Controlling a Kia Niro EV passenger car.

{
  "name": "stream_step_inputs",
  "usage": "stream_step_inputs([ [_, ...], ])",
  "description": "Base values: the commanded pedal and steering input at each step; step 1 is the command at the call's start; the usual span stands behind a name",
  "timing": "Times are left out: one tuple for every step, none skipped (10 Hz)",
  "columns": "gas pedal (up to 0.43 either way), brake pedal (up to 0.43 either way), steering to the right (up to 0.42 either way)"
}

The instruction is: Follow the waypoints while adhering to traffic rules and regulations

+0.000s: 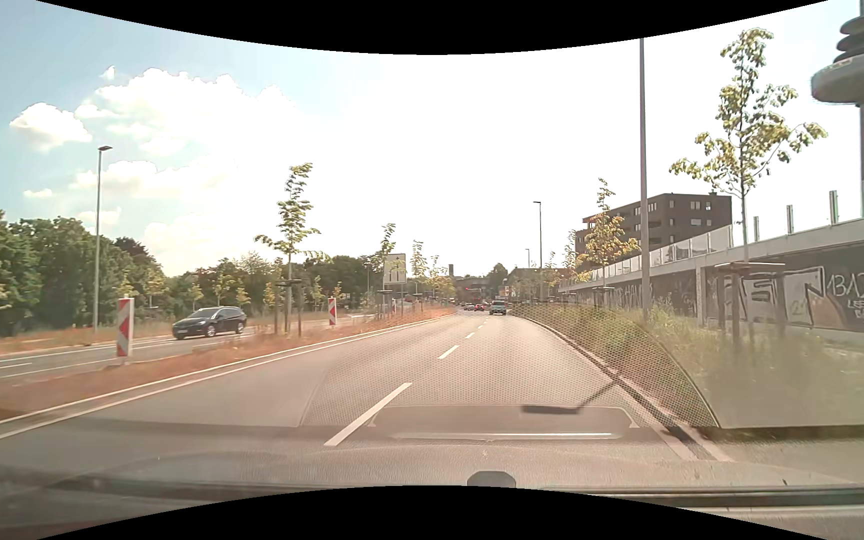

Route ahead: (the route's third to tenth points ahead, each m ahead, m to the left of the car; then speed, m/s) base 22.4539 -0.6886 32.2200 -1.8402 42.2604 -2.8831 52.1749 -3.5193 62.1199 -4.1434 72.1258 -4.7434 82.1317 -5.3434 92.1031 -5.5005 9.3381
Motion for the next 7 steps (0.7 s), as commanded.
stream_step_inputs([
  [0.189,0.018,0.086],
  [0.189,0.018,0.073],
  [0.189,0.018,0.073],
  [0.189,0.018,0.064],
  [0.189,0.018,0.055],
  [0.189,0.018,0.052],
  [0.189,0.018,0.040],
])
